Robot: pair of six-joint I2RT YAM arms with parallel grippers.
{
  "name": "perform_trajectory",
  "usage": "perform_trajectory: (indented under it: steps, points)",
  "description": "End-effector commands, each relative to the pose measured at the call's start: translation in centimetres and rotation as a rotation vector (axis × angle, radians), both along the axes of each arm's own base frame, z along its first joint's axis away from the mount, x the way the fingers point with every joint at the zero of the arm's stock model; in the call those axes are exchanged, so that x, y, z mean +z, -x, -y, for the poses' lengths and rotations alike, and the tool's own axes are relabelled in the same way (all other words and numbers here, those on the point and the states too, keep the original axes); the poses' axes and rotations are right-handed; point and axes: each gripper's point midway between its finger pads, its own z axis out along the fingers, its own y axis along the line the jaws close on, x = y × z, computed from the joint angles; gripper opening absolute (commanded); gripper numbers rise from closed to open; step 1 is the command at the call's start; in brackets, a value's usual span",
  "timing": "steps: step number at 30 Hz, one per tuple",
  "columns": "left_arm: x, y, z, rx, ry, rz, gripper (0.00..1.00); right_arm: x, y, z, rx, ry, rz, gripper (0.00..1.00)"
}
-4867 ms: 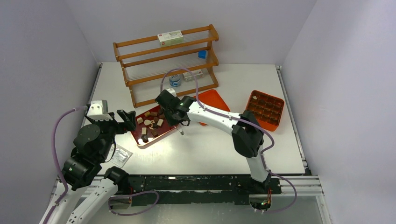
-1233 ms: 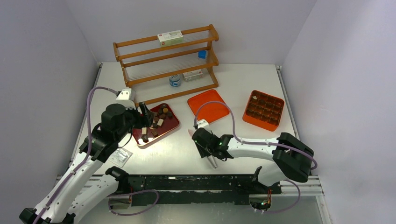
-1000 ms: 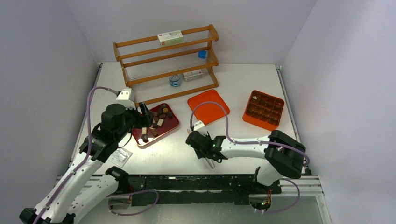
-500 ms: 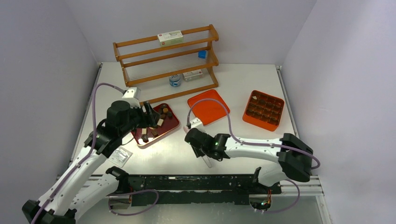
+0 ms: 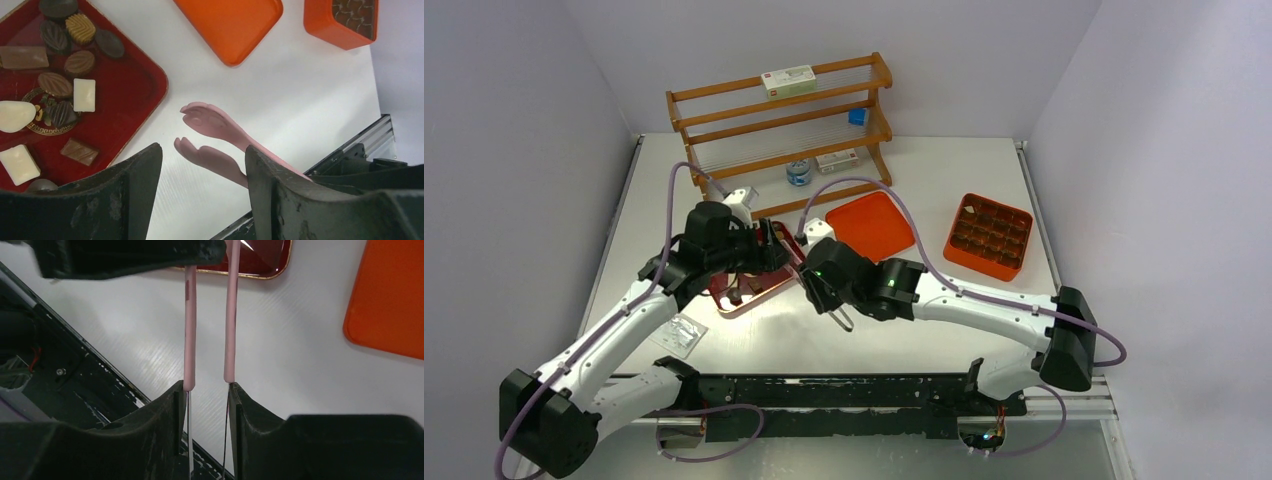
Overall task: Pack the chocolate
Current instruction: Pick up the clamp at the center of the board.
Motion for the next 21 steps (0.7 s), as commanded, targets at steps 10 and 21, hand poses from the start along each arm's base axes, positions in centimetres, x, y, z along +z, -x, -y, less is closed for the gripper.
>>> perform_trajectory:
  steps: [10, 21]
  points:
    - [-1.2, 0.4, -2.1, 0.056, -0.086, -0.008, 0.63, 2.8, -1.3, -1.1, -0.024, 0.025, 0.041, 0.38]
    - [5.5, 0.2, -6.5, 0.261, -0.103, 0.191, 0.72, 0.9, -3.2, -2.4, -0.063, 0.127, -0.006, 0.40]
